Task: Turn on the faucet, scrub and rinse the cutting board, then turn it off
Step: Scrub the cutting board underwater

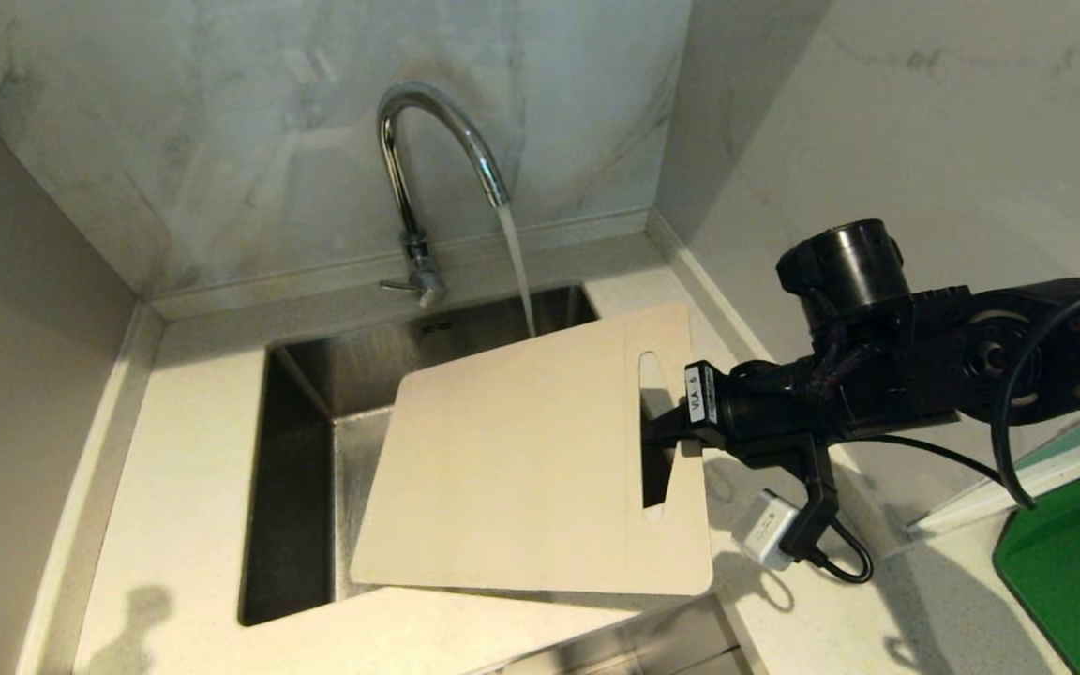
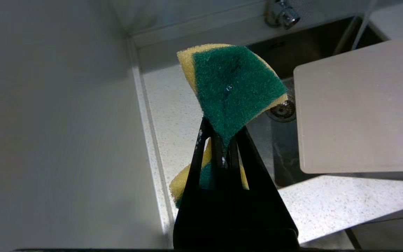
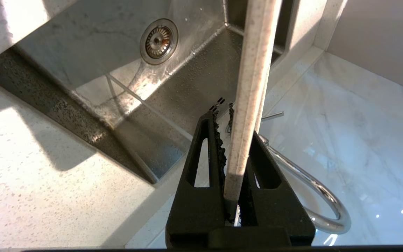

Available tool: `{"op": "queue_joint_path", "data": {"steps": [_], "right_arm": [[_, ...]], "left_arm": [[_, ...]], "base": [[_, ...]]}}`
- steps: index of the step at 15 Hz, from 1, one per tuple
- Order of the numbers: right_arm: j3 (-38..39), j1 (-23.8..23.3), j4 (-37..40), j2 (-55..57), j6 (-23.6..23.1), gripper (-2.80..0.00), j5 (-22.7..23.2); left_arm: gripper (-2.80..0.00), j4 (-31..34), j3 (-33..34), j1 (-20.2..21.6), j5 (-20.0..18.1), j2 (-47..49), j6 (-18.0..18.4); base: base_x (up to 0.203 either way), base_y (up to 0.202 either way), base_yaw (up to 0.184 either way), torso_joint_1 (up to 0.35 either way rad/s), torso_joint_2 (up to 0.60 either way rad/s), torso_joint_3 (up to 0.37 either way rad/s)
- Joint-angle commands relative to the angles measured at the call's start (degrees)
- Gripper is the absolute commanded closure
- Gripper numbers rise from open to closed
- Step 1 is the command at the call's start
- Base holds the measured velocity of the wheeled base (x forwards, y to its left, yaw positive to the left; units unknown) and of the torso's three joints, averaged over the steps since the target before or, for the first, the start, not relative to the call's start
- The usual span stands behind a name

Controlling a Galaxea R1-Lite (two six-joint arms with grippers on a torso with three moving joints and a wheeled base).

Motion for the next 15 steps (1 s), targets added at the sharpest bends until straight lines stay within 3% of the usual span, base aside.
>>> {"op": "queue_joint_path", "data": {"steps": [1, 4, 11, 13, 15], "right_arm": [[0.0, 0.0, 0.1, 0.0, -0.9, 0.0, 0.2], [0.0, 0.0, 0.1, -0.5, -0.9, 0.0, 0.2], [0.1, 0.0, 0.1, -1.1, -0.3, 0.0, 0.2], [0.0, 0.0, 0.1, -1.3, -0.1, 0.0, 0.2], [0.0, 0.1, 0.1, -1.5, 0.0, 0.0, 0.2]], "left_arm": [[0.0, -0.2, -4.1, -0.1, 0.5, 9.4, 0.1], [0.0, -0.1, -9.5, 0.6, 0.6, 17.4, 0.2], [0.0, -0.1, -23.3, 7.6, 0.4, 41.6, 0.8], [0.0, 0.3, -26.0, 7.7, -0.3, 47.2, 0.8], [0.0, 3.1, -29.2, 4.2, -2.2, 51.5, -1.3]], "base": [[0.0, 0.0, 0.0, 0.0, 0.0, 0.0], [0.0, 0.0, 0.0, 0.0, 0.0, 0.0], [0.0, 0.0, 0.0, 0.0, 0.0, 0.0], [0.0, 0.0, 0.0, 0.0, 0.0, 0.0], [0.0, 0.0, 0.0, 0.0, 0.0, 0.0]]}}
